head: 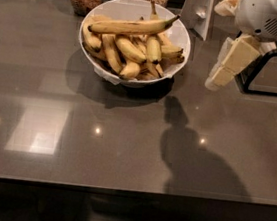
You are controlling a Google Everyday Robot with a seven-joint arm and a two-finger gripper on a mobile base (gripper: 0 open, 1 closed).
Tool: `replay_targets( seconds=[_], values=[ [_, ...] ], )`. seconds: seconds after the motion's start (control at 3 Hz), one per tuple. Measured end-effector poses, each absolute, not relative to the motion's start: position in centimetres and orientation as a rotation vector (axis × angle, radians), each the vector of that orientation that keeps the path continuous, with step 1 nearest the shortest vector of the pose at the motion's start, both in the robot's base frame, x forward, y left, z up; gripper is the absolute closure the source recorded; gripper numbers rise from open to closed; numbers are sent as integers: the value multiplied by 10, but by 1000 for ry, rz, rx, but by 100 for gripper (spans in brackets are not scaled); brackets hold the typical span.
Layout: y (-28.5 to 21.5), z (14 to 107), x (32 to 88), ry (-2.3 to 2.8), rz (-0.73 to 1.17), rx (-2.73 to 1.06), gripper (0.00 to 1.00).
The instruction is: Pick banana from white bowl
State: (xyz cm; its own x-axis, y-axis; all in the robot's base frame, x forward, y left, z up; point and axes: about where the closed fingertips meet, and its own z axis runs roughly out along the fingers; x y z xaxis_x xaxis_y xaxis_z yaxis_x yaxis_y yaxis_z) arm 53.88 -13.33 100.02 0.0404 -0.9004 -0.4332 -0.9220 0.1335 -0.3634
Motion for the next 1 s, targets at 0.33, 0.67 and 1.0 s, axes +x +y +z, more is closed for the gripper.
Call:
replay_targets(
  seconds=[0.33, 0.67, 1.0],
  values=[
    [-98, 1005, 565, 1756, 97, -1782, 0],
    [-61, 1007, 588, 1700, 137, -1813, 0],
    [-29, 997, 612, 1675, 198, -1843, 0]
  ],
)
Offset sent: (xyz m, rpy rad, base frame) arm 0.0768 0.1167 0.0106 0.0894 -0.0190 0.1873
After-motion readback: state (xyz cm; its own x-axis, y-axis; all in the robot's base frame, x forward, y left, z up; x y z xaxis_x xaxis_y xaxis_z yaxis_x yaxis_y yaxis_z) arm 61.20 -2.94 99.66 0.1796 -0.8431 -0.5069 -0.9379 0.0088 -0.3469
